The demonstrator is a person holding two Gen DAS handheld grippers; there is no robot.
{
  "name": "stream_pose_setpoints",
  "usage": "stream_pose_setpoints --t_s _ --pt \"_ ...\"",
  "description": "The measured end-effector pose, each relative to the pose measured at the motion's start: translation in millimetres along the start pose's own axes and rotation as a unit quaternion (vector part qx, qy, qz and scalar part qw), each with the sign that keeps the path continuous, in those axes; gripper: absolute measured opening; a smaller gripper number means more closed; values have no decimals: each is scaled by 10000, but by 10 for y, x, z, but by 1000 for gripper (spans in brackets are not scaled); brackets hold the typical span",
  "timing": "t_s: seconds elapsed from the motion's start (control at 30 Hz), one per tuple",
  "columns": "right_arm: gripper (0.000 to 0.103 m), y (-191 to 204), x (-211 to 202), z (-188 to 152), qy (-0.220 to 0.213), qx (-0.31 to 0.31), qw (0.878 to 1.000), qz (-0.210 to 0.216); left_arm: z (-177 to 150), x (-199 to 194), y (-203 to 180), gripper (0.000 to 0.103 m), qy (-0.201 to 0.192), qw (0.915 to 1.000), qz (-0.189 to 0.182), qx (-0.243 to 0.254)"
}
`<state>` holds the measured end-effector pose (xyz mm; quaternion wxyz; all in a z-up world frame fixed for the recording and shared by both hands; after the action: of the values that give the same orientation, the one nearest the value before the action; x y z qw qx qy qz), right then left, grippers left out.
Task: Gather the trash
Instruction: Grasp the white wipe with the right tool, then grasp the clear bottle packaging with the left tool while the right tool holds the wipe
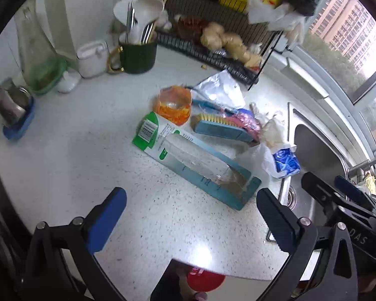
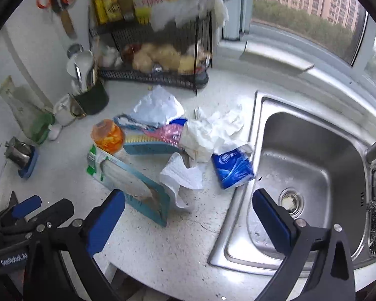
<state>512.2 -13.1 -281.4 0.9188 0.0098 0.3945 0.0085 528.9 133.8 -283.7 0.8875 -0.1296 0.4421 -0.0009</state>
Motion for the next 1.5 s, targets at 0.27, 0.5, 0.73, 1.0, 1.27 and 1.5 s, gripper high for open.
stream_pose_setpoints --t_s 0.27,0.5,0.73,1.0,1.27,1.5 --pt "89 37 655 -125 782 162 9968 26 -34 572 117 103 473 9986 102 -194" --pt "74 33 964 -227 1139 354 9929 31 -107 898 166 103 769 9963 153 -350" --pt "64 70 1168 -370 1457 547 9875 227 -106 1014 186 103 916 9947 95 -464" --pt "21 153 1235 -426 1550 443 9863 357 -141 1173 241 103 1060 9923 143 -625" --pt "9 304 1109 -575 1545 440 9856 536 -187 1154 242 103 1020 9910 262 -828" --pt "9 168 922 -470 1293 367 9902 368 -184 1287 203 103 1143 9868 353 -1089"
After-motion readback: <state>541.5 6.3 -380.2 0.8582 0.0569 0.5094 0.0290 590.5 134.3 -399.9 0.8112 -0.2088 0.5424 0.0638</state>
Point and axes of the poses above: each gripper's, at about its wrist camera, not at the fingertips, and x roughly the way its jaws point, y to its left, z to its top, the point moved 10 cm from there along x, roughly the way its jaws point, and after that the axes turned 13 degrees about -y, right-handed, at the moved point
